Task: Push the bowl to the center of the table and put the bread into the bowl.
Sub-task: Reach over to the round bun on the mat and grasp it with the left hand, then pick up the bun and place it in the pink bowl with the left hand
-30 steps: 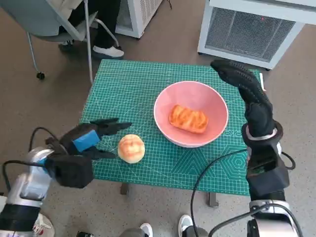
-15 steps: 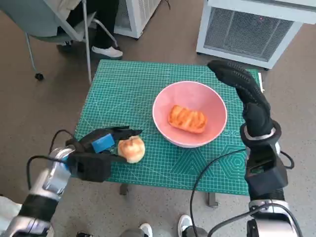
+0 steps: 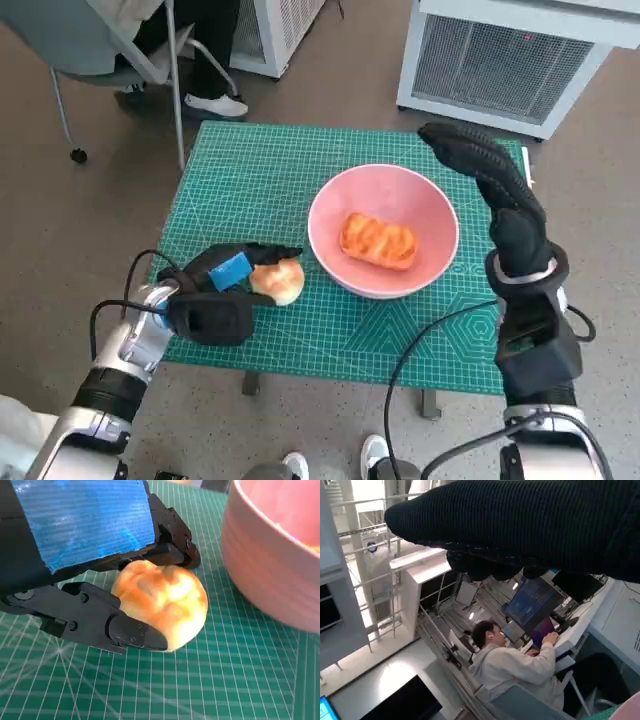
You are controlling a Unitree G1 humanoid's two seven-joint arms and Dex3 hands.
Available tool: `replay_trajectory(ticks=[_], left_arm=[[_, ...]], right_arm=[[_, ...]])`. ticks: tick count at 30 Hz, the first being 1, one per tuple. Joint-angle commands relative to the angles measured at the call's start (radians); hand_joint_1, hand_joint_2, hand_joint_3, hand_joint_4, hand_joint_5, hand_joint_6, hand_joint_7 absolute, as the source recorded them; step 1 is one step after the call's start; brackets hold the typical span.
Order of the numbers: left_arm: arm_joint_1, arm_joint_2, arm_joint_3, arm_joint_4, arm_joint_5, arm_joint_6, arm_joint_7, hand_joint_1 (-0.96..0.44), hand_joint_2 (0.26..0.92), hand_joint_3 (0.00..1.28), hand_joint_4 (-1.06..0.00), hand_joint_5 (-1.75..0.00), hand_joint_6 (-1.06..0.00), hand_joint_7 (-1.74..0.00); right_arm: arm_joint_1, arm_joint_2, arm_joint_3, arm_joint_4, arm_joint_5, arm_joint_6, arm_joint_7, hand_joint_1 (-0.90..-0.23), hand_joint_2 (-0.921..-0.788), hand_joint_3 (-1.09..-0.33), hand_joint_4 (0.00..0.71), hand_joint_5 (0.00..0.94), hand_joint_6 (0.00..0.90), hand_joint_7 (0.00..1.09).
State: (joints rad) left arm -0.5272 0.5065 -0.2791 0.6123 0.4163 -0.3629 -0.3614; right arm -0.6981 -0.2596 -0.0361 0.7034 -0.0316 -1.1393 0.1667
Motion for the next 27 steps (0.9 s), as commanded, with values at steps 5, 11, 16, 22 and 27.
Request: replay_trajectory(ticks=[5, 11, 16, 22, 27], left_arm=[[0.053, 0.046, 0.079, -0.177, -0.105, 0.008, -0.066, 0.0, 0.921, 0.07, -0.72, -1.11, -0.59, -1.19], [0.059, 0.041, 0.177, -0.368, -0.152, 0.018, -0.009, 0.0, 0.92, 0.02, -0.78, -1.06, -0.64, -1.15], [0.02, 0.008, 0.241, -0.473, -0.15, 0.008, 0.083, 0.0, 0.917, 0.01, -0.8, -1.05, -0.67, -1.12], [-0.05, -0.053, 0.246, -0.512, -0.142, -0.01, 0.169, 0.0, 0.913, 0.0, -0.8, -1.04, -0.69, -1.09], [-0.127, -0.093, 0.208, -0.516, -0.131, 0.008, 0.168, 0.0, 0.913, 0.0, -0.8, -1.04, -0.7, -1.09]], right_arm=[[0.03, -0.006, 0.002, -0.012, 0.014, 0.012, 0.011, -0.604, -0.921, -0.826, 0.268, 0.0, 0.247, 0.11], [0.029, -0.005, 0.001, -0.014, 0.007, 0.016, 0.006, -0.607, -0.921, -0.824, 0.269, 0.001, 0.241, 0.12], [0.028, -0.001, 0.001, -0.021, -0.002, 0.023, 0.001, -0.608, -0.921, -0.822, 0.27, 0.001, 0.237, 0.13], [0.029, 0.002, 0.0, -0.023, -0.004, 0.028, -0.001, -0.608, -0.921, -0.823, 0.269, 0.001, 0.232, 0.14], [0.031, 0.003, -0.001, -0.025, -0.005, 0.03, -0.003, -0.607, -0.921, -0.823, 0.269, 0.0, 0.226, 0.15]])
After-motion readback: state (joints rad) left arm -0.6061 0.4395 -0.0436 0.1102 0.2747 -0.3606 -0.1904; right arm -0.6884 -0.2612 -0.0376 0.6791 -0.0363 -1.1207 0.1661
